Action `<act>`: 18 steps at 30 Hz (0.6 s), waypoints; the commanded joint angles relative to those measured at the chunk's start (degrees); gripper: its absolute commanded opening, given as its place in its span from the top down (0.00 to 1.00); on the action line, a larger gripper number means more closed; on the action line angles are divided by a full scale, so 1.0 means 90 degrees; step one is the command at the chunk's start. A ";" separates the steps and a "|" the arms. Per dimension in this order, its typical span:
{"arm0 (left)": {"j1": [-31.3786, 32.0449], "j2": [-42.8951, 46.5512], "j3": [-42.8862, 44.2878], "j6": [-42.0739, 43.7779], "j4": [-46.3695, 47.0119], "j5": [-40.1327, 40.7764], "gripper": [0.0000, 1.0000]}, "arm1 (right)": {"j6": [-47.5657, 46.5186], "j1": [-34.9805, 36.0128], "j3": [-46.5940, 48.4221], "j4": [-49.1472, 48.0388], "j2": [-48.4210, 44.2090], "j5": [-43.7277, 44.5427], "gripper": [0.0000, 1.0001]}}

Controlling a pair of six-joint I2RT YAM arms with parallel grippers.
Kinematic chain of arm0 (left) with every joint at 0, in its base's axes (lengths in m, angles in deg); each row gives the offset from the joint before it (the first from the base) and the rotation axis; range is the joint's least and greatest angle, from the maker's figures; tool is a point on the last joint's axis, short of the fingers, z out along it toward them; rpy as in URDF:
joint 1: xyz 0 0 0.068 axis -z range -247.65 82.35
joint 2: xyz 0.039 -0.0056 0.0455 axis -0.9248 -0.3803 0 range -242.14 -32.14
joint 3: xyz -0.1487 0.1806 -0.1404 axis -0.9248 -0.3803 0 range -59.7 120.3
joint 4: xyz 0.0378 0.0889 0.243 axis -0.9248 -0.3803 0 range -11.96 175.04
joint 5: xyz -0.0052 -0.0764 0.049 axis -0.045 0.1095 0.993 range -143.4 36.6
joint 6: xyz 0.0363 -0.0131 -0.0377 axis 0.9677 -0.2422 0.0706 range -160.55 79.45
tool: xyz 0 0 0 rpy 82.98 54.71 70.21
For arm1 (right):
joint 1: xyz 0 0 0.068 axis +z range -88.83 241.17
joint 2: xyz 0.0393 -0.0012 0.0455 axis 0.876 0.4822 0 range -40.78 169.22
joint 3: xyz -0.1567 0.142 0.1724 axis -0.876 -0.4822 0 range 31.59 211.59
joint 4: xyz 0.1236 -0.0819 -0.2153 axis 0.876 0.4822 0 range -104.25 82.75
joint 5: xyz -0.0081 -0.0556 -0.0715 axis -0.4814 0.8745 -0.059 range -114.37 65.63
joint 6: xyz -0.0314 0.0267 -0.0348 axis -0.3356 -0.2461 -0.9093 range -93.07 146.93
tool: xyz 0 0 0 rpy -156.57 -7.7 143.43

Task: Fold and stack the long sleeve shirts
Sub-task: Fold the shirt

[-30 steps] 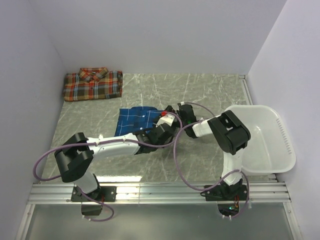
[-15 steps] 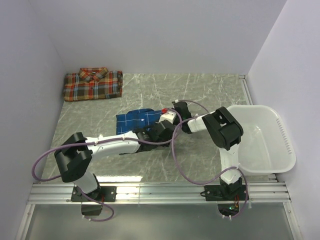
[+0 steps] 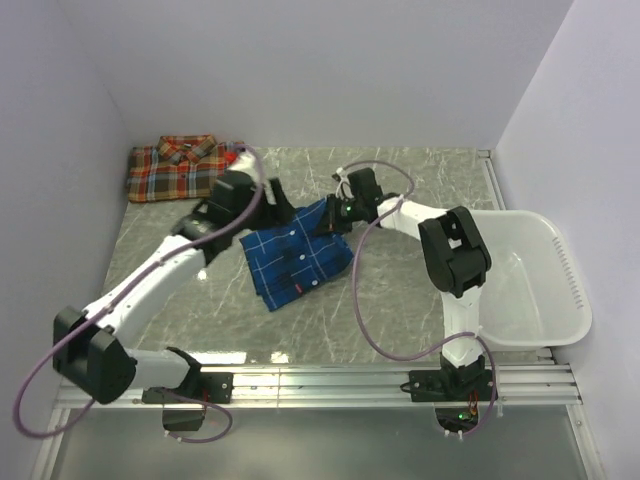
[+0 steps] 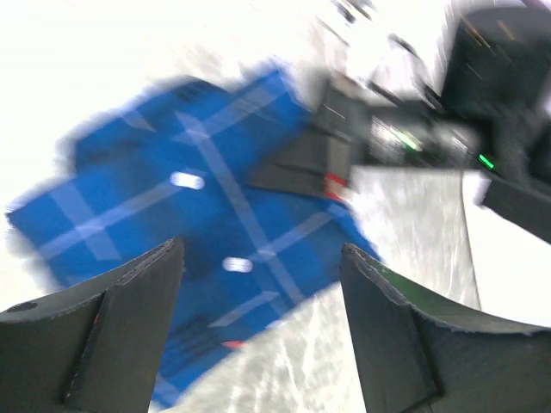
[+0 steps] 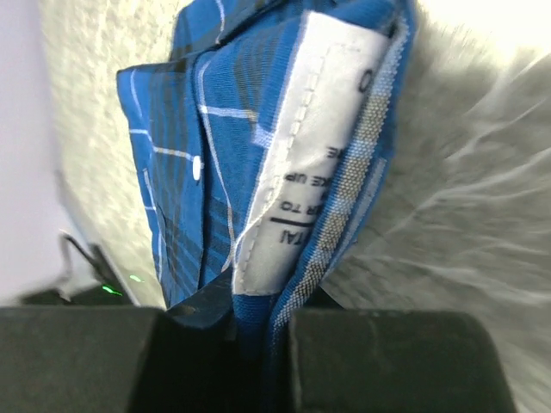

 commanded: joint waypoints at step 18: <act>-0.3053 0.0960 -0.1050 0.0490 -0.0618 -0.0126 0.14 | -0.4921 -0.0200 0.5879 0.6086 -0.0656 0.5900 1.00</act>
